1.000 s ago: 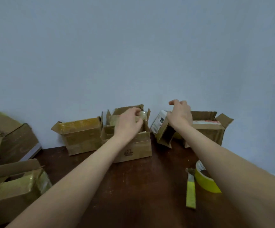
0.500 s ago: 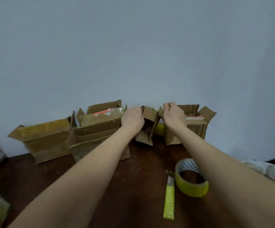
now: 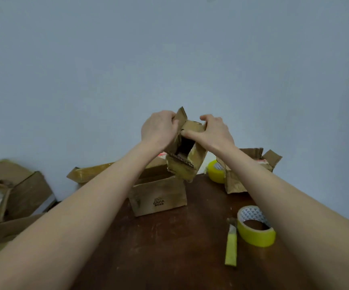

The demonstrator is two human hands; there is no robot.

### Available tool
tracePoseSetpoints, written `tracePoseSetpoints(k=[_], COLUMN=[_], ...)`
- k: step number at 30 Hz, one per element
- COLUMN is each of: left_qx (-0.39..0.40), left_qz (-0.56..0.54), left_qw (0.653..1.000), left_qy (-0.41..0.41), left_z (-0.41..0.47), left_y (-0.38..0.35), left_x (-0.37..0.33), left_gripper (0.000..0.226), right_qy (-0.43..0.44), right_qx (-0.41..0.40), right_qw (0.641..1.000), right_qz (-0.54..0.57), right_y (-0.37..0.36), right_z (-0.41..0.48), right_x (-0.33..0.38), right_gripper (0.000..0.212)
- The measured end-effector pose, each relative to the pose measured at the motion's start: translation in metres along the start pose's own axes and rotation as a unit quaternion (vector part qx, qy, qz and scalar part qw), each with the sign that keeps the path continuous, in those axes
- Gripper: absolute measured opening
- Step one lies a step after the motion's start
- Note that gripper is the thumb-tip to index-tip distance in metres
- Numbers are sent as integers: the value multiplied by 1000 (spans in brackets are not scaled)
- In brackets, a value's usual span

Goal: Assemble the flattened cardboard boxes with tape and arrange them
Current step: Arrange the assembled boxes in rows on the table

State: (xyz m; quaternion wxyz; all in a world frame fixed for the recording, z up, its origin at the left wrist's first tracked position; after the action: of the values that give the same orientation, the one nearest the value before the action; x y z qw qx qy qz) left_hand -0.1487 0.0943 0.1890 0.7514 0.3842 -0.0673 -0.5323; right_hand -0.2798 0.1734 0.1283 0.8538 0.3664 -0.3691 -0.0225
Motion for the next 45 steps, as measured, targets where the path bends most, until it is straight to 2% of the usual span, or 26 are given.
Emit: tracePoseSetpoints(k=[2, 4, 5, 7, 10, 12, 14, 16, 17, 19, 21, 23, 26, 28, 30, 34, 36, 39, 42, 43, 45], left_qx=[0, -19, -31, -48, -46, -42, -27, -16, -15, -24, -66, -101, -150, -144, -110, -50, -47, -30, 9, 9, -6], left_qz=[41, 82, 98, 108, 85, 68, 56, -5, -45, -108, -162, -210, -209, -157, -105, -99, -112, -175, -320, -337, -342], left_qw=[998, 994, 992, 991, 995, 997, 994, 984, 977, 964, 948, 927, 913, 920, 923, 894, 876, 841, 759, 752, 760], left_qy=[-37, -66, -70, -64, -20, 23, 89, 176, 206, 240, 267, 295, 317, 327, 353, 434, 467, 510, 567, 567, 553], left_z=[-14, -30, -37, -51, -67, -78, -90, -107, -114, -125, -131, -132, -127, -123, -121, -131, -134, -142, -159, -160, -155], left_y=[18, 40, 53, 79, 109, 120, 124, 127, 128, 136, 151, 166, 191, 196, 185, 131, 106, 61, 2, -9, -20], left_x=[-7, -7, -3, 12, 45, 61, 76, 97, 108, 131, 157, 178, 206, 227, 251, 306, 330, 351, 350, 349, 350], left_gripper=[23, 24, 24, 24, 25, 33, 66, 90, 88, 62, 44, 42, 52, 55, 48, 11, 7, 22, 52, 54, 53], right_qy=[-5, 19, 39, 62, 30, 28, 16, 4, -4, -24, -46, -60, -71, -54, -36, -23, -3, 37, 53, 52, 55], right_qx=[61, 101, 112, 123, 138, 117, 79, 59, 53, 56, 74, 100, 128, 136, 141, 189, 199, 188, 188, 179, 158], right_qw=[990, 982, 982, 987, 989, 993, 996, 998, 999, 996, 984, 971, 957, 963, 972, 979, 980, 973, 961, 962, 966], right_qz=[-129, -156, -148, -86, 48, 6, -36, -14, 9, 72, 155, 210, 251, 227, 184, 75, 3, -130, -194, -199, -196], right_y=[-11, -20, -22, -23, -28, -34, -40, -44, -46, -50, -60, -76, -105, -126, -148, -200, -219, -240, -262, -264, -262], right_z=[-11, -26, -34, -48, -64, -73, -82, -86, -87, -89, -90, -91, -86, -78, -70, -52, -44, -35, -27, -24, -18], right_x=[20, 43, 55, 74, 88, 97, 105, 110, 112, 115, 119, 128, 148, 160, 167, 161, 156, 149, 139, 135, 130], right_gripper=[59, 27, 19, 21, 24, 22, 20, 21, 24, 27, 24, 17, 24, 26, 27, 16, 9, 14, 17, 20, 27])
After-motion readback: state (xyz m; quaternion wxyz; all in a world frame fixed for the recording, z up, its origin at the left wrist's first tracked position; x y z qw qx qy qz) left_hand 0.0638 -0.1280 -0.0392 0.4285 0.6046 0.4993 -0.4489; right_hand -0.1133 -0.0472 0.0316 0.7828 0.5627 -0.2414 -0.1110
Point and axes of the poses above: each hand's wrist, its own z-axis towards the middle knuckle, its own y-axis out of the back of the hand, x = y × z, the point moved 10 cm from there along z, towards the middle knuckle, and after that the axes turned 10 degrees about -z, right-handed, at the moved point
